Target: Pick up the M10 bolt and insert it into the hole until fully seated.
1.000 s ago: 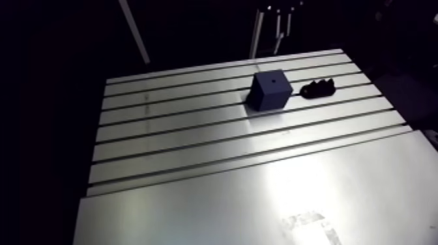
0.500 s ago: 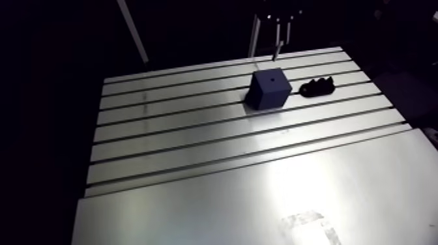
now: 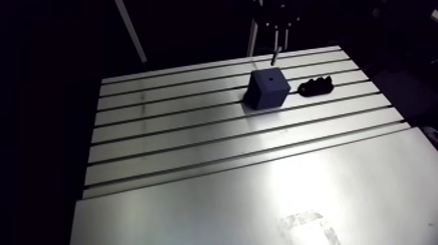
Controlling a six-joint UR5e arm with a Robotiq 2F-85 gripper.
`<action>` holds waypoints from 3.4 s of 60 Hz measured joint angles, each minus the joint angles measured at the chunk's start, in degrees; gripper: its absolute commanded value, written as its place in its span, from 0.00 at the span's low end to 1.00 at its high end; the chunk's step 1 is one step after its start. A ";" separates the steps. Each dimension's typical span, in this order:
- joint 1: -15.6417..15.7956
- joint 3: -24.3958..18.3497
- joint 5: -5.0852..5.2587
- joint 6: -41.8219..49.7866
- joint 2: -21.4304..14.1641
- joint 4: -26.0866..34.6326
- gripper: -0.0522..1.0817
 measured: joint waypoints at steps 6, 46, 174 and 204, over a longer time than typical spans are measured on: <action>-0.07 0.22 0.00 -0.02 0.04 -0.42 1.00; -0.56 1.73 -0.05 -0.04 0.32 -1.24 1.00; -0.93 2.42 0.01 -0.17 2.08 -2.54 0.99; -0.92 2.38 0.02 -0.31 2.39 -2.56 0.99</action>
